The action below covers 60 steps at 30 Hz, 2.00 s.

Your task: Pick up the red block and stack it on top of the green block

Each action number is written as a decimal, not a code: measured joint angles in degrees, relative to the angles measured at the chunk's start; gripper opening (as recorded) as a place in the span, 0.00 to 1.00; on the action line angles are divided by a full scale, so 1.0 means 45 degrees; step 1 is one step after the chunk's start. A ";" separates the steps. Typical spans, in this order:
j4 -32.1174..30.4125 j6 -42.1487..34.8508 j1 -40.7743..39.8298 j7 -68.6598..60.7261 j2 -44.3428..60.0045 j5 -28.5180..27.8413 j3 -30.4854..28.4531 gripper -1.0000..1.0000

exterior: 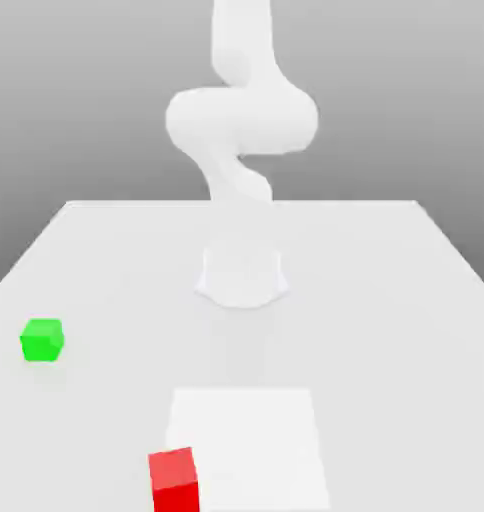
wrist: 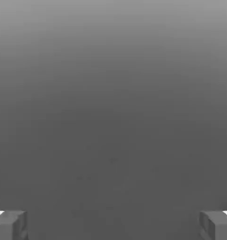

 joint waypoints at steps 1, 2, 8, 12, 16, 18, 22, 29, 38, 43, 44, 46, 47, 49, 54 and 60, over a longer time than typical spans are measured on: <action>-0.0061 0.0171 0.0103 -0.0269 0.0502 0.0094 -0.0169 0.50; -0.0120 0.0335 0.0203 -0.0527 0.0983 0.0184 -0.0332 0.50; -0.0457 0.1280 0.0626 -0.2086 0.3781 0.0795 -0.1131 0.50; -0.0679 0.1899 0.0781 -0.3112 0.5637 0.1194 -0.1523 0.50; -0.0904 0.2529 0.0824 -0.4087 0.7483 0.1517 -0.1795 0.50; -0.1015 0.2838 0.0757 -0.4522 0.8398 0.1614 -0.1864 0.50; -0.1254 0.3507 0.0541 -0.5238 1.0192 0.1567 -0.1919 0.50; -0.1301 0.5274 0.0114 -0.6095 1.3310 0.1630 -0.1716 0.50; -0.1166 0.5964 -0.0070 -0.6390 1.4188 0.2008 -0.1462 0.00; -0.1563 0.4411 0.0167 -0.5816 1.2212 0.1120 -0.2083 0.00; -0.1796 0.4304 -0.0088 -0.5903 1.1856 0.0929 -0.2421 0.00; -0.2322 0.4193 -0.0707 -0.6152 1.1181 0.0531 -0.3187 0.00; -0.2600 0.4163 -0.1028 -0.6289 1.0854 0.0323 -0.3597 0.00; -0.3167 0.4125 -0.1852 -0.6555 1.0206 -0.0123 -0.4416 0.00; -0.4612 0.4091 -0.5000 -0.7182 0.8622 -0.1314 -0.5725 0.00; -0.5903 0.4236 -0.6499 -0.7941 0.7361 -0.2064 -0.6786 0.00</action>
